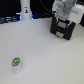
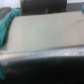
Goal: Open the kcup holder, insert the kcup into the holder, and close the kcup holder
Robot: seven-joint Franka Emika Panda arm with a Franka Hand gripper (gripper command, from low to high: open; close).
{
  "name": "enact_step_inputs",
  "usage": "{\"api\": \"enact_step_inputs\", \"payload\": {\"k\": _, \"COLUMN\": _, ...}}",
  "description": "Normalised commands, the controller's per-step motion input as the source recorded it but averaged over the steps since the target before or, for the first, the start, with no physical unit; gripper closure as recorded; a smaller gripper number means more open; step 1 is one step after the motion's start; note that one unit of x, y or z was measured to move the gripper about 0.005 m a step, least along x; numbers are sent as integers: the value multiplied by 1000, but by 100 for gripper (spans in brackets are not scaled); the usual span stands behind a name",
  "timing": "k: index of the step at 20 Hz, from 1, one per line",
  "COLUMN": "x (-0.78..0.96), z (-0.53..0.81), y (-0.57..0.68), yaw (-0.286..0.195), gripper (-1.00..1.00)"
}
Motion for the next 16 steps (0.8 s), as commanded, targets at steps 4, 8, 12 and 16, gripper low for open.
{"api": "enact_step_inputs", "payload": {"k": 4, "x": 716, "z": 203, "y": -142, "yaw": -27, "gripper": 100}}
{"api": "enact_step_inputs", "payload": {"k": 8, "x": 884, "z": 224, "y": -221, "yaw": -33, "gripper": 100}}
{"api": "enact_step_inputs", "payload": {"k": 12, "x": 984, "z": 182, "y": -245, "yaw": -41, "gripper": 100}}
{"api": "enact_step_inputs", "payload": {"k": 16, "x": 990, "z": 181, "y": -239, "yaw": -45, "gripper": 100}}
